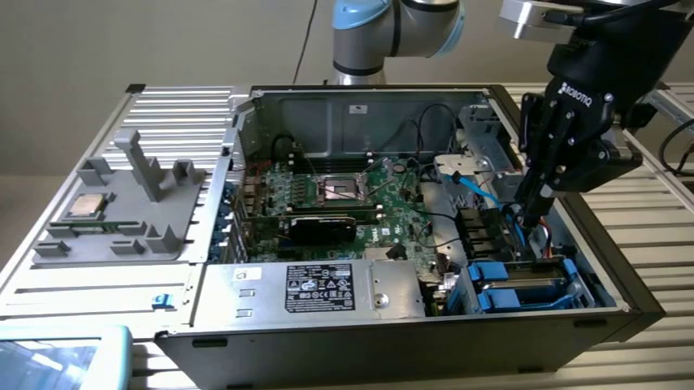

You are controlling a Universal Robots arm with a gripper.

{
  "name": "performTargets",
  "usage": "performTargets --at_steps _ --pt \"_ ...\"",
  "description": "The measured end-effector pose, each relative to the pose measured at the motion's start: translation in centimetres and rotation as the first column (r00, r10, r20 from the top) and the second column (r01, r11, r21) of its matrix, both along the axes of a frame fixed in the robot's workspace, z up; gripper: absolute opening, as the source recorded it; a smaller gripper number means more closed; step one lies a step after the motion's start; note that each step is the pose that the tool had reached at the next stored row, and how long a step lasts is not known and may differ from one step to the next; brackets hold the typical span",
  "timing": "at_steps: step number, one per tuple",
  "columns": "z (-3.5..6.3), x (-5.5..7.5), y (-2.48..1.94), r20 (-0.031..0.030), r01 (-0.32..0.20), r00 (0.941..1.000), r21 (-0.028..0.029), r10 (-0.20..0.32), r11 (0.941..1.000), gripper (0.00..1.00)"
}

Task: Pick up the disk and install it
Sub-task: 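Insert the first disk wire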

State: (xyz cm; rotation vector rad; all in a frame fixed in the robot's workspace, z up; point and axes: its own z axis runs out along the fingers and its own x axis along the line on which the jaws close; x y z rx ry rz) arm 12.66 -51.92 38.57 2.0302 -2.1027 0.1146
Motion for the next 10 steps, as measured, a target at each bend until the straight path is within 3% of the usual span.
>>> performTargets --at_steps 3,4,10 --pt "-0.17 -0.01 0.30 0.0000 0.000 1.0000 -0.0150 0.000 0.9999 0.25" --pt "-0.21 -0.02 0.32 0.0000 0.000 1.0000 -0.0174 0.000 0.9998 0.25" --pt "-0.47 -0.02 0.29 0.0000 0.001 1.0000 -0.0176 -0.001 0.9998 0.25"
